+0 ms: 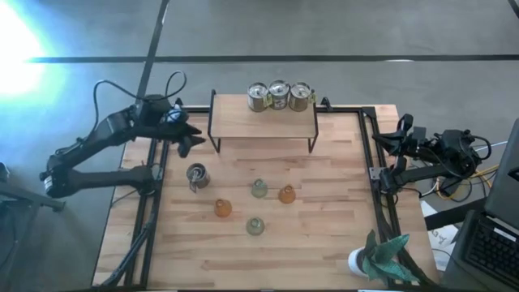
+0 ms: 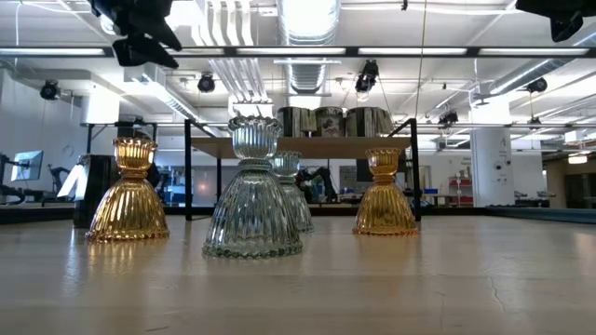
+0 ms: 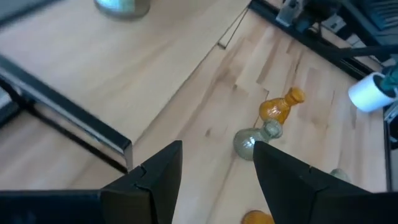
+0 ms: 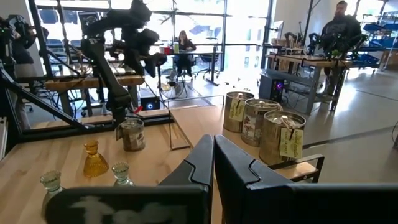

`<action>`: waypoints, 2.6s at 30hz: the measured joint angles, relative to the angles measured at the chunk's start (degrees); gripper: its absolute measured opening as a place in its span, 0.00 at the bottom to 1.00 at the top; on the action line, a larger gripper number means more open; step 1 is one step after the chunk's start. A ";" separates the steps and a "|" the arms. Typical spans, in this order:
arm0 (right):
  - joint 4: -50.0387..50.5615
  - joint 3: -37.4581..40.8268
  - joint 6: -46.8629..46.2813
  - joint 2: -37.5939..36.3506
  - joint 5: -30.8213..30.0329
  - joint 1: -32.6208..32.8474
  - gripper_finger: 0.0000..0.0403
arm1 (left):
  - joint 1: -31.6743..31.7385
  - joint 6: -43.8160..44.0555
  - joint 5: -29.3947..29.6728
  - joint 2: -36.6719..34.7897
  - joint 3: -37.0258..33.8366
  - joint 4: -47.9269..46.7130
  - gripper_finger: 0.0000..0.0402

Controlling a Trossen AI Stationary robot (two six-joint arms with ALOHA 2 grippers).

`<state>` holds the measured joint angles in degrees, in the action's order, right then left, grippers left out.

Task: Pick & Place candle stick holders
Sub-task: Put the silver scented candle on the shelf

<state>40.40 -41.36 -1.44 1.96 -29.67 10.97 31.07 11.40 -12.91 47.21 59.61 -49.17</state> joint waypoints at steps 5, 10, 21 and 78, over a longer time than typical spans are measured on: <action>-0.02 0.00 0.02 0.00 0.00 -0.01 0.02 | 0.00 5.65 -1.68 3.30 0.00 -4.62 0.50; -0.02 0.00 0.03 0.00 0.02 0.00 0.02 | -0.04 12.32 -6.97 4.35 -0.02 -5.34 0.50; 0.00 0.01 0.09 0.00 0.01 0.01 0.02 | -0.15 9.52 -4.50 4.45 0.00 -15.72 0.72; 0.00 0.01 0.02 0.02 0.02 0.00 0.02 | -4.02 36.54 6.51 22.46 -1.81 -21.34 1.00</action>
<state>40.40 -41.35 -1.43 1.98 -29.65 10.97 27.05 47.95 -6.40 69.67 57.80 -70.51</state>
